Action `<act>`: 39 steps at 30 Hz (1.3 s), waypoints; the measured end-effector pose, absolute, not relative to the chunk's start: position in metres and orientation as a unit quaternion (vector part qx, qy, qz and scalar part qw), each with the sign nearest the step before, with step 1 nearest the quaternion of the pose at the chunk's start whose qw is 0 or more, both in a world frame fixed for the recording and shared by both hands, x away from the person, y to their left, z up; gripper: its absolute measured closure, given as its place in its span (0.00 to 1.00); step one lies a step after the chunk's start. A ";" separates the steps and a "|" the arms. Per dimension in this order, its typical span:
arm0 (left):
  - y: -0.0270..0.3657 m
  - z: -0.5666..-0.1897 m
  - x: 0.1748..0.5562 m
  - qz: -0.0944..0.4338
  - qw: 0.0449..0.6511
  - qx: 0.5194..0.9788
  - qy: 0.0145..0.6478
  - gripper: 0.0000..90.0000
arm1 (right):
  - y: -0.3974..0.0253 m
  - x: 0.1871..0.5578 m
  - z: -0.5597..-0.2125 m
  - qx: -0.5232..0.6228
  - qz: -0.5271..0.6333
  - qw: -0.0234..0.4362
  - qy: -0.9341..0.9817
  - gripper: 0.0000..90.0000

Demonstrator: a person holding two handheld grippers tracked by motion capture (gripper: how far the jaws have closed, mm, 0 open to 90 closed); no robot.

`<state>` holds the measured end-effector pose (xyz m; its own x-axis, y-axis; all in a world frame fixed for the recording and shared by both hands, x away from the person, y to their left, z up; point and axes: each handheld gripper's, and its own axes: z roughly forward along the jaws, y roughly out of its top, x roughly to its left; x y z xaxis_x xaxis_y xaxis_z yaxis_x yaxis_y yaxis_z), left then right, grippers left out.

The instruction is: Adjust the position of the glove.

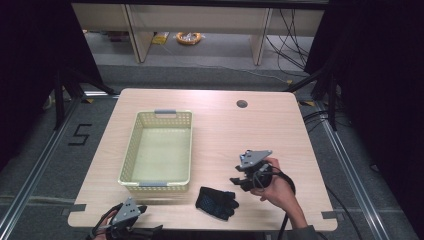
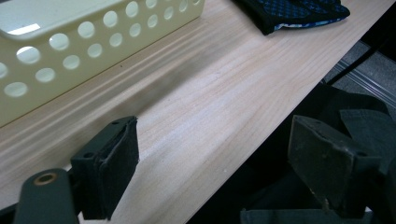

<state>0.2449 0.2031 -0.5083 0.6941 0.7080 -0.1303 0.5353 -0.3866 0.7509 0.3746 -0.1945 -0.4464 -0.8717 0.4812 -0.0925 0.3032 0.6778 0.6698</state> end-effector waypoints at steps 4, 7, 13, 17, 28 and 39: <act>0.204 -0.508 0.245 0.106 0.409 0.828 0.367 0.18 | -0.221 0.375 -0.443 0.254 0.319 0.168 0.897 0.60; 0.204 -0.508 0.246 0.108 0.408 0.829 0.367 0.18 | -0.234 0.378 -0.450 0.267 0.301 0.180 0.898 0.60; 0.204 -0.508 0.245 0.105 0.408 0.829 0.367 0.18 | -0.249 0.385 -0.466 0.283 0.273 0.173 0.903 0.62; 0.205 -0.508 0.247 0.114 0.401 0.835 0.358 0.18 | -0.253 0.387 -0.473 0.290 0.266 0.162 0.905 0.62; 0.204 -0.508 0.246 0.108 0.406 0.830 0.368 0.18 | -0.248 0.399 -0.488 0.243 0.271 0.124 0.923 0.61; 0.203 -0.509 0.244 0.098 0.408 0.827 0.375 0.18 | -0.250 0.407 -0.495 0.221 0.280 0.122 0.926 0.63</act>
<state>0.2444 0.2026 -0.5085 0.6986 0.7010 -0.1433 0.5404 -0.3857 0.7478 0.4068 -0.2497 -0.4946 -0.8722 0.4783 -0.1030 0.3413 0.7456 0.5723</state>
